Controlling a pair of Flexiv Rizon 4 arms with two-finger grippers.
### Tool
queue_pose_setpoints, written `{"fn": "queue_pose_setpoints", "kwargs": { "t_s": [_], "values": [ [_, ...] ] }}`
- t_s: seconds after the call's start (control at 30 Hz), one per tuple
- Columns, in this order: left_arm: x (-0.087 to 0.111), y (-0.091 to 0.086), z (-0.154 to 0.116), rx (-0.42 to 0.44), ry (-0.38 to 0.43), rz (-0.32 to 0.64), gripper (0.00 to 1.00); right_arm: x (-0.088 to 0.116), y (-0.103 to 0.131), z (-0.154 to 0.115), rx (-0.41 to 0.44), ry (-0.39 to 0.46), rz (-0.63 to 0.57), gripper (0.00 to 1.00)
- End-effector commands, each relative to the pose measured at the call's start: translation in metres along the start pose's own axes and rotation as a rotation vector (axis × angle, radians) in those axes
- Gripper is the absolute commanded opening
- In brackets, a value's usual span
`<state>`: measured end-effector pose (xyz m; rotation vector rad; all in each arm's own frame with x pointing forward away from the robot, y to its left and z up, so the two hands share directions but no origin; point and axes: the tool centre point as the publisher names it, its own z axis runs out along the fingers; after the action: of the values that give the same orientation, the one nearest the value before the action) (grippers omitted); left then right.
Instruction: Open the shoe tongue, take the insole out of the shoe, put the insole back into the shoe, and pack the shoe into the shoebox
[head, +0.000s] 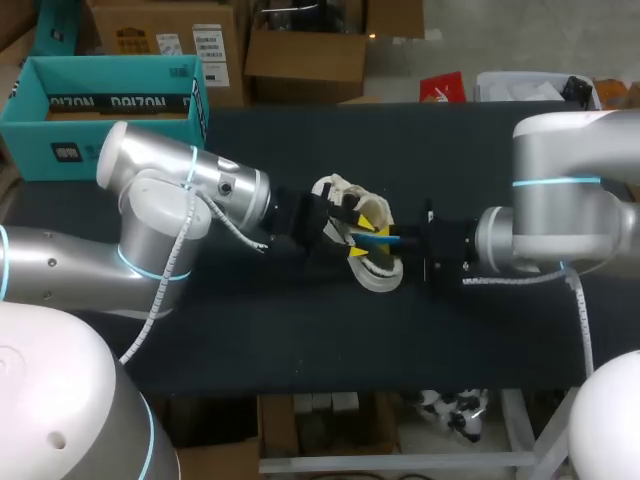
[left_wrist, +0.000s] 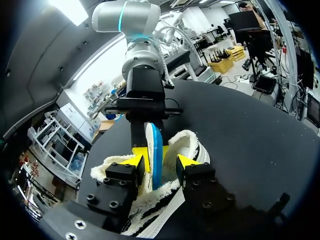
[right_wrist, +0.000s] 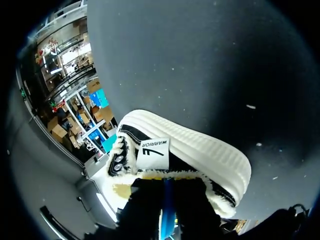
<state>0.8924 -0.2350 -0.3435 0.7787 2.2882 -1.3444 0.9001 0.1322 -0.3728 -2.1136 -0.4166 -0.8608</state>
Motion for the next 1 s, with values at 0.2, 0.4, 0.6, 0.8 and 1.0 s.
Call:
{"fn": "queue_pose_setpoints", "kwargs": {
  "t_s": [0.2,0.4,0.6,0.8,1.0],
  "values": [
    [0.004,-0.006,-0.002,-0.003,-0.013,0.009,0.0,-0.001,-0.002,-0.002,-0.005,0.0,0.001,0.0],
    [0.005,-0.004,-0.001,-0.01,-0.01,0.004,0.0,-0.007,-0.015,-0.014,-0.027,0.001,-0.005,0.62],
    [0.005,-0.003,-0.001,-0.008,-0.015,-0.002,0.0,-0.013,-0.03,-0.033,-0.07,0.005,-0.016,0.44],
    [0.006,-0.002,-0.001,-0.005,-0.019,-0.007,0.0,-0.015,-0.034,-0.039,-0.084,0.01,-0.02,0.23],
    [0.004,0.0,-0.001,-0.007,-0.017,-0.013,0.0,-0.016,-0.038,-0.038,-0.083,0.014,-0.024,0.29]
  ]
}}
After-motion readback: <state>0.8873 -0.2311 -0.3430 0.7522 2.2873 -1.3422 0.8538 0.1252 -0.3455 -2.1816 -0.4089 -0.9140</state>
